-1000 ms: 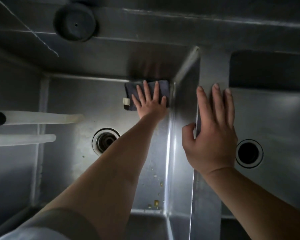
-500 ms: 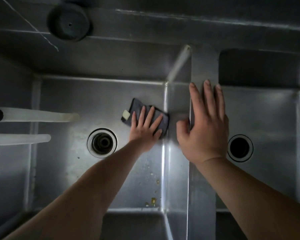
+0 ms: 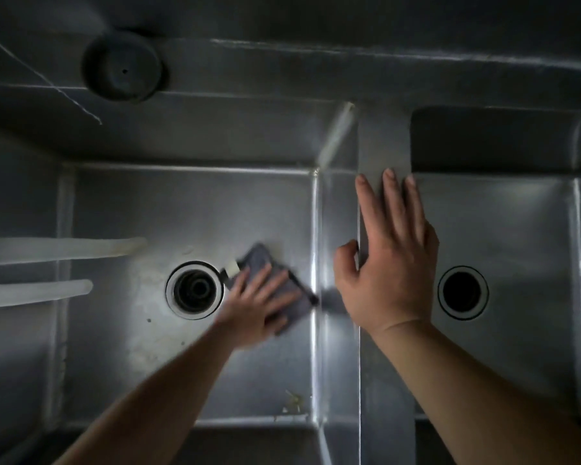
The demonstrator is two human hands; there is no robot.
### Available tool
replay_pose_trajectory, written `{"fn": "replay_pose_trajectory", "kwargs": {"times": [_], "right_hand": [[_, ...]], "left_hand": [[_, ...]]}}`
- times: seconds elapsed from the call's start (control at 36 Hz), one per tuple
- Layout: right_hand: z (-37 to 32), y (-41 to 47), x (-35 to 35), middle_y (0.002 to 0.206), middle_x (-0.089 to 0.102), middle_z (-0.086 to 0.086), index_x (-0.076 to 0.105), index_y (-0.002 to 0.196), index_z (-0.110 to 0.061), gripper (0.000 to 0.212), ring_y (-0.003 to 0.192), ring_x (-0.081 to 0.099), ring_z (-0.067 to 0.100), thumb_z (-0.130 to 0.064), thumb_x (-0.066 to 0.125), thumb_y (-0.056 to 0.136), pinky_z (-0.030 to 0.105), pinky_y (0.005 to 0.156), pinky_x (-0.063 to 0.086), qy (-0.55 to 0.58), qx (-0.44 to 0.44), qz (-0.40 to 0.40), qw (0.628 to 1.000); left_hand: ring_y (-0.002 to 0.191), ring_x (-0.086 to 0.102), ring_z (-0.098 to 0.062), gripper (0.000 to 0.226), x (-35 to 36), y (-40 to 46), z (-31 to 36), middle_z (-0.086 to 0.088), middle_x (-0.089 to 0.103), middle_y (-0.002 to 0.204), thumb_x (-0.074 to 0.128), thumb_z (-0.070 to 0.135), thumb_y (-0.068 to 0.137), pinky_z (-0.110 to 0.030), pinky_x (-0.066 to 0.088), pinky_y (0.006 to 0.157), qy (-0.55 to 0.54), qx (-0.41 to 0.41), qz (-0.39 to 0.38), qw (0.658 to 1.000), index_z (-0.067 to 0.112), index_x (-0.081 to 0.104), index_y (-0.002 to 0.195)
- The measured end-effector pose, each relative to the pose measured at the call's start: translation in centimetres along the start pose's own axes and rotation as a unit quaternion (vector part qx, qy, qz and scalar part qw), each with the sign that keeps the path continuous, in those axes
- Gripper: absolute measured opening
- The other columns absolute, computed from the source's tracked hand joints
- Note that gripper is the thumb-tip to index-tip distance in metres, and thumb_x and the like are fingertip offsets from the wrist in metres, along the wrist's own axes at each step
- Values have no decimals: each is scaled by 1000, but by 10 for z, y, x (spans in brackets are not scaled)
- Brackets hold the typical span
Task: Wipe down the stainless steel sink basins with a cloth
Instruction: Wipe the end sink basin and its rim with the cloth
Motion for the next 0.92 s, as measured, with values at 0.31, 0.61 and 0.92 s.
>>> {"fn": "replay_pose_trajectory", "kwargs": {"times": [0.31,0.61,0.92], "right_hand": [[3,1,3,164,18,3,24,155,-28,76,153,7,23,-30,48,83,50,113,32,-2,-7,17,1000],[4,0,5,163,21,4,28,154,-27,75,152,10,25,-30,47,82,49,108,36,9,-14,38,999],[0,2,1,165,15,1,24,154,-30,78,153,4,23,-32,48,80,56,111,31,1,4,3,1000]], "left_hand": [[148,-21,-27,67,-63,161,-53,4,-18,163,9,67,87,-55,-22,111,-106,-393,44,912,50,-20,145],[146,-25,-29,67,-67,158,-48,2,-24,161,13,64,92,-58,-18,114,-135,-380,33,914,46,-21,147],[146,-27,-25,67,-45,104,-32,7,-28,159,12,69,89,-59,-16,114,-127,-311,-4,942,53,-24,143]]}}
Point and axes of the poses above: each hand's wrist, its own y-axis towards the middle knuckle, its own x-axis out of the palm, z = x × y, the point moved 2 cm from there along y, towards the middle knuckle
